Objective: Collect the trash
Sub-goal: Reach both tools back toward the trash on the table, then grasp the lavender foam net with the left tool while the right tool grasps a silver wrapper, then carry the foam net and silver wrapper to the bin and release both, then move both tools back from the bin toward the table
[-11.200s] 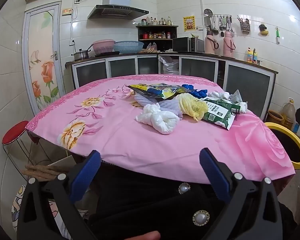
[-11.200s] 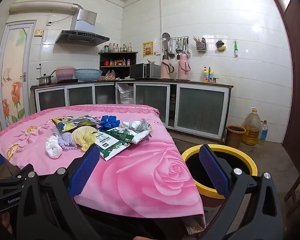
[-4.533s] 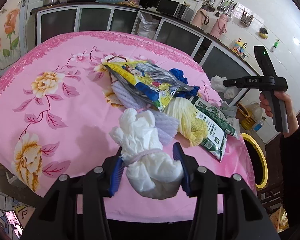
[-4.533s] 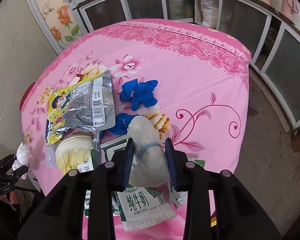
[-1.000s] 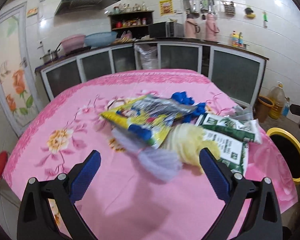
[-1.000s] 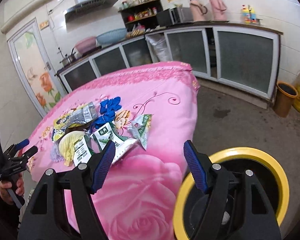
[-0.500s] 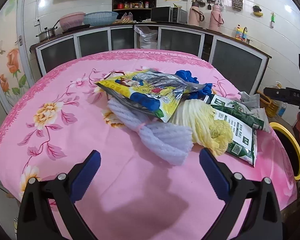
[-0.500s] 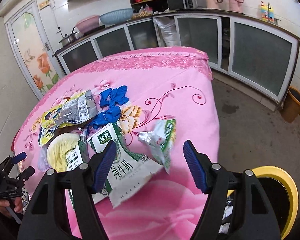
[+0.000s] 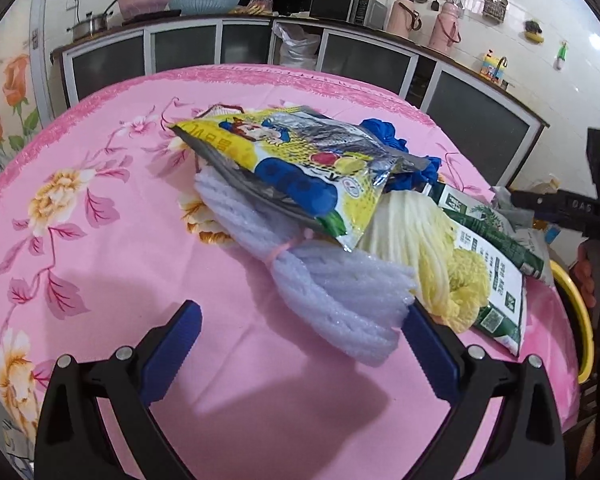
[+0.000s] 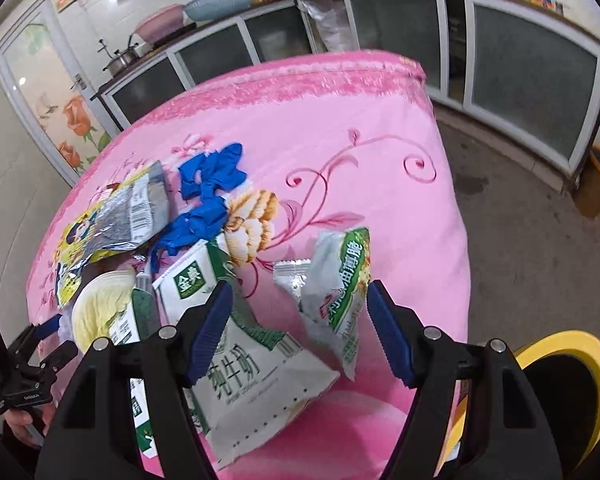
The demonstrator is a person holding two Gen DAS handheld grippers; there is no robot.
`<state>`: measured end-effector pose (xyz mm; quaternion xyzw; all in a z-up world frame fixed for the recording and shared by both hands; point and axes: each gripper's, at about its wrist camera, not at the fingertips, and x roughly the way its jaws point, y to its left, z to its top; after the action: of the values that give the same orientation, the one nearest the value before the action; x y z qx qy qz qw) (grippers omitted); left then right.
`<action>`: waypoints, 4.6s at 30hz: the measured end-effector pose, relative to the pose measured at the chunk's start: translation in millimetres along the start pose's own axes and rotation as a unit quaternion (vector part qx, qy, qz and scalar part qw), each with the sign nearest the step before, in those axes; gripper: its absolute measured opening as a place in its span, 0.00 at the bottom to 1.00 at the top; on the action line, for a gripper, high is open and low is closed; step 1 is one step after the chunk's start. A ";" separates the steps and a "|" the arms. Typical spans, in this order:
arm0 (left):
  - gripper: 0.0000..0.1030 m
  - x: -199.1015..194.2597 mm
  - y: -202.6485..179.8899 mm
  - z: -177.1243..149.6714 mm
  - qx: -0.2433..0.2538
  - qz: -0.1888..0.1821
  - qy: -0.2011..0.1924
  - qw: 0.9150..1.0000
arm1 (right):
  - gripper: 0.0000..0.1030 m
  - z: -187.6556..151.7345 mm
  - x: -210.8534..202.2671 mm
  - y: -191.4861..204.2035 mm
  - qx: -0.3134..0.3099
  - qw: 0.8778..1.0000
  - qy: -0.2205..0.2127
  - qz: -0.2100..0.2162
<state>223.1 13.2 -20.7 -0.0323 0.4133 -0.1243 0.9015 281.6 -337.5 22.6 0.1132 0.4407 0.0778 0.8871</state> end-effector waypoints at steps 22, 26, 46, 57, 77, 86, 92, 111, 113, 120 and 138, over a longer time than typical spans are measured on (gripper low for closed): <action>0.16 -32.4 6.7 9.7 -0.020 -0.054 -0.028 0.998 | 0.16 6.5 -14.9 -6.8 0.036 0.999 -0.010 0.032; 0.16 -60.1 8.0 4.7 -0.007 -0.048 -0.053 0.997 | 0.16 6.4 -31.1 -2.8 0.029 0.999 -0.027 0.036; 0.16 -138.5 19.0 -3.4 -0.022 -0.105 -0.087 0.990 | 0.16 -13.4 -109.5 17.6 -0.005 0.994 -0.093 0.057; 0.16 -188.1 -22.5 16.3 0.043 -0.108 -0.143 0.983 | 0.16 -28.9 -158.7 7.3 -0.008 0.990 -0.133 0.052; 0.16 -115.9 -215.9 35.6 0.207 -0.247 -0.071 0.944 | 0.16 -100.4 -249.4 -97.2 0.061 0.980 -0.186 -0.038; 0.17 -62.7 -299.0 17.2 0.255 -0.303 -0.015 0.918 | 0.16 -142.9 -257.4 -144.3 0.101 0.975 -0.178 -0.086; 0.17 -36.5 -337.0 0.1 0.272 -0.317 0.020 0.909 | 0.16 -165.2 -249.2 -165.0 0.125 0.974 -0.165 -0.095; 0.17 37.7 -397.8 -29.2 0.286 -0.300 0.094 0.905 | 0.16 -188.6 -193.8 -200.9 0.169 0.975 -0.101 -0.107; 0.17 43.6 -399.6 -30.5 0.285 -0.299 0.100 0.905 | 0.16 -190.6 -189.8 -204.5 0.178 0.974 -0.094 -0.107; 0.21 46.3 -397.0 -33.2 0.279 -0.293 0.103 0.909 | 0.21 -195.0 -179.6 -214.0 0.208 0.972 -0.071 -0.087; 0.92 5.2 -354.7 -9.4 0.219 -0.272 0.020 0.937 | 0.54 -195.8 -204.3 -214.7 0.220 0.962 -0.103 -0.124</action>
<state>149.3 -330.7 26.5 0.0572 0.3691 -0.4533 0.8093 10.8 -566.7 6.2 0.2576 0.3639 -0.1433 0.8836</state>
